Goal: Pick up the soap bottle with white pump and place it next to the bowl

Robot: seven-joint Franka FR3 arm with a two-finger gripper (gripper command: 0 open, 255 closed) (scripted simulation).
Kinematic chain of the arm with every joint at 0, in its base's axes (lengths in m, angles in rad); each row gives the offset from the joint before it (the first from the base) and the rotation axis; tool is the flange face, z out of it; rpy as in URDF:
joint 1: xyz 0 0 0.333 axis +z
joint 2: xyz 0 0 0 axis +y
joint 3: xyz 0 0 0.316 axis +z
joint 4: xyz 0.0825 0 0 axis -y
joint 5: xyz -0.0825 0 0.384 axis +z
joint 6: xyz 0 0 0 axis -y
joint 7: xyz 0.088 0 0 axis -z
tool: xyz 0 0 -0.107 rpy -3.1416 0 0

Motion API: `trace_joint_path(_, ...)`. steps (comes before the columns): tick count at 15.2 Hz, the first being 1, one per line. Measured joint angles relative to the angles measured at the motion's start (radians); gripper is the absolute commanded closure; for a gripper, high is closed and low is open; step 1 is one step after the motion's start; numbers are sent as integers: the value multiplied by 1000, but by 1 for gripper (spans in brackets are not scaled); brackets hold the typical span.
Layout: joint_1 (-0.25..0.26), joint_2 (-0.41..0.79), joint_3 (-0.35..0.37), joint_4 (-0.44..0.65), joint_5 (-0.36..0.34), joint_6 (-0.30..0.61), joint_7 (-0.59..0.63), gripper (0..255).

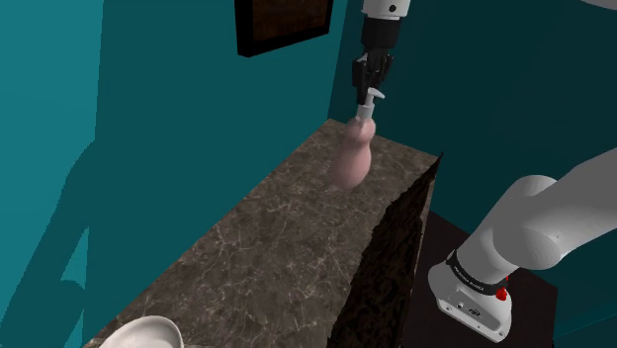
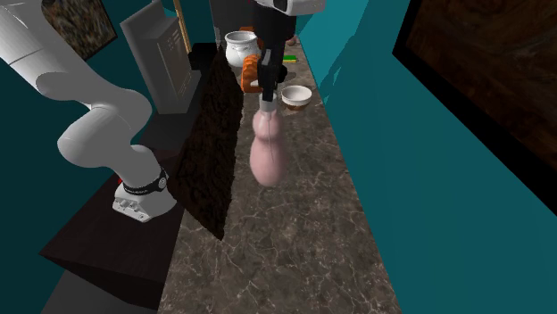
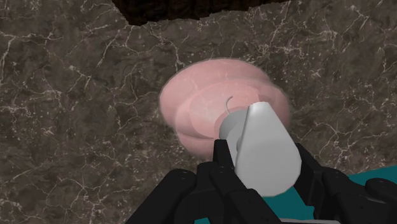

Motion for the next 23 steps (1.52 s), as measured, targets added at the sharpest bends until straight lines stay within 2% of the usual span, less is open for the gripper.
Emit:
trace_joint_path(14, -2, 56, -4, 244, -3, -189, 8, 255)
trace_joint_path(23, -2, 122, -3, 444, -4, -321, 19, 255)
